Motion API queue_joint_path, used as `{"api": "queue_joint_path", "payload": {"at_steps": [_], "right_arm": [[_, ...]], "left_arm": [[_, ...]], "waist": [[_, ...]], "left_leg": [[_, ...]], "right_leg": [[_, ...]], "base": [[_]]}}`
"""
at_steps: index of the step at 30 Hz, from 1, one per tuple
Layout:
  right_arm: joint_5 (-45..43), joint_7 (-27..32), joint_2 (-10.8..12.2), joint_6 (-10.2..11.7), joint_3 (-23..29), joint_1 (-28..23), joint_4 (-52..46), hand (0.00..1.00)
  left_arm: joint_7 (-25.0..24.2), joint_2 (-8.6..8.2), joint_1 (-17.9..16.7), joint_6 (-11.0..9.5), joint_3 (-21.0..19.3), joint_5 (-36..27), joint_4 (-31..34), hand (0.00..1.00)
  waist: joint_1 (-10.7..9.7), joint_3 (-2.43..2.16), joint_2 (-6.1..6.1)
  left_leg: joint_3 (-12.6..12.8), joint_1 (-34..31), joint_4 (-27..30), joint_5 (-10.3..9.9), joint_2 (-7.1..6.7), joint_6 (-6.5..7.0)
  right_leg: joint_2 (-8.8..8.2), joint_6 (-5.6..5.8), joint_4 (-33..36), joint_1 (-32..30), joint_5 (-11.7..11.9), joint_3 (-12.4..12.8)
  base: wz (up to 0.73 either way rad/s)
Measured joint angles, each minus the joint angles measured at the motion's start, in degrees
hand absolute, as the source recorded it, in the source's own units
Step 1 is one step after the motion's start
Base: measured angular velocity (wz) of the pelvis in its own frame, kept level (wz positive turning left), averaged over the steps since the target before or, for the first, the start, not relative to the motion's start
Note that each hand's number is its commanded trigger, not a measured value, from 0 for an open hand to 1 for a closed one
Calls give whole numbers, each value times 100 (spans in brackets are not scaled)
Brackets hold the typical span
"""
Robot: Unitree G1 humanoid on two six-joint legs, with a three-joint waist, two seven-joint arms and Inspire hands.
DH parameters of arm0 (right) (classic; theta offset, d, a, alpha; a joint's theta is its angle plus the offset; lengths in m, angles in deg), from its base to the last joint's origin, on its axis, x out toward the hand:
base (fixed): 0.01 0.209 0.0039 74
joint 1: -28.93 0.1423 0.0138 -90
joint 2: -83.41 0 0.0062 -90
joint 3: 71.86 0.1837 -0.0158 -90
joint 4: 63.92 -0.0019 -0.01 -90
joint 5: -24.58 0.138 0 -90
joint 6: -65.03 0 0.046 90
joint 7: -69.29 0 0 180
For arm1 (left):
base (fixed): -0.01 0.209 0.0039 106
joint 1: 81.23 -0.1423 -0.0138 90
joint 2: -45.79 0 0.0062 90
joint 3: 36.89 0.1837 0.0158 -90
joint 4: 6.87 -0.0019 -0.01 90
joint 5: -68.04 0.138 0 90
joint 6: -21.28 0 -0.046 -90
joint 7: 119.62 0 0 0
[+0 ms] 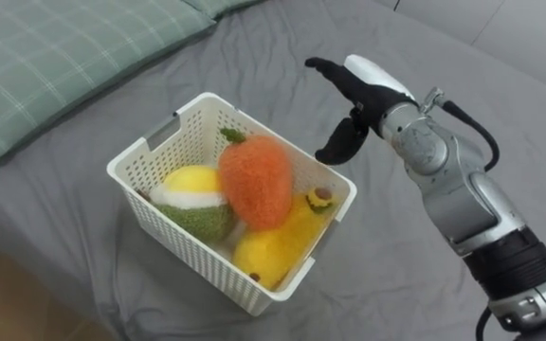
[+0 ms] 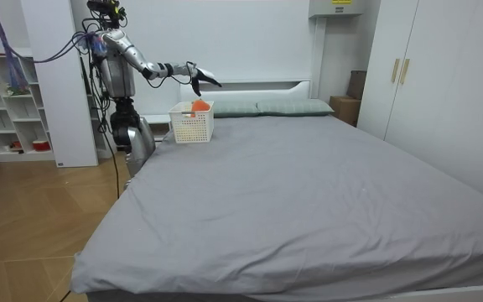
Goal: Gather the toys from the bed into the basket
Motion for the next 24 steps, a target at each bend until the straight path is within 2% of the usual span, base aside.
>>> {"api": "queue_joint_path", "payload": {"at_steps": [1,4,6,7,10,11,12,13,15,17,19,21,24], "right_arm": [[40,3,0,2,6,-3,-31,0],[286,155,-1,194,275,-237,-333,0],[464,312,-1,455,653,-490,-499,0],[495,384,-1,488,758,-584,-561,0],[777,694,-6,642,1275,-1172,-990,0],[977,794,-5,766,1474,-1398,-1065,0],[1198,908,-5,861,1681,-1675,-1147,0],[1315,954,-6,896,1779,-1801,-1183,0],[1866,1126,-11,1005,2192,-2125,-1184,0],[2072,1351,-12,1116,2538,-2381,-1177,0],[2155,1561,-12,1202,2808,-2594,-1169,0],[2531,1739,-2,1376,3072,-2869,-1146,0],[3262,1885,4,1525,3370,-3162,-925,0]], "left_arm": [[4,0,-17,-5,0,-1,-21,0],[36,-6,-149,-86,0,-39,-25,0],[37,-14,-239,-142,-3,-128,-25,0],[37,-17,-264,-168,-5,-136,-25,0],[42,-63,-445,-357,6,-252,-43,0],[54,-93,-520,-442,6,-291,-124,0],[69,-116,-582,-519,9,-365,-208,0],[72,-128,-632,-564,5,-365,-241,0],[110,-160,-795,-660,3,-364,-340,0],[127,-159,-844,-787,-26,-361,-385,0],[128,-162,-865,-907,-111,-390,-384,0],[152,-166,-912,-1041,-106,-468,-394,0],[159,-174,-846,-1054,-138,-479,-551,0]], "waist": [[2,0,3],[-124,13,27],[-229,24,94],[-279,21,114],[-524,-37,262],[-675,-28,367],[-807,-56,429],[-857,-63,476],[-1164,-85,628],[-1406,-100,668],[-1559,-100,670],[-1784,-100,664],[-2096,-99,658]], "left_leg": [[33,16,-18,0,5,0],[107,30,-20,-3,18,9],[216,86,24,-28,49,33],[235,97,25,-32,51,37],[369,155,14,-60,61,63],[437,227,-33,-59,64,68],[532,321,-77,-67,75,81],[574,341,-100,-74,79,88],[726,419,-203,-85,93,98],[819,475,-241,-84,110,98],[936,529,-264,-92,144,85],[1017,565,-290,-107,175,68],[1072,603,-340,-109,186,64]], "right_leg": [[1,0,1,1,0,31],[-16,3,6,-3,2,42],[-16,20,12,14,19,195],[-18,22,12,19,20,215],[-17,48,14,17,37,348],[-9,58,15,42,44,406],[-11,61,15,71,45,513],[-13,63,15,79,46,547],[-11,66,20,81,46,701],[4,66,19,78,46,785],[33,62,21,66,48,880],[84,50,18,58,56,967],[102,48,14,58,57,1017]], "base": [[-19],[-8],[-19],[-18],[-25],[-33],[-39],[-43],[-35],[-25],[-31],[-21],[-10]]}}
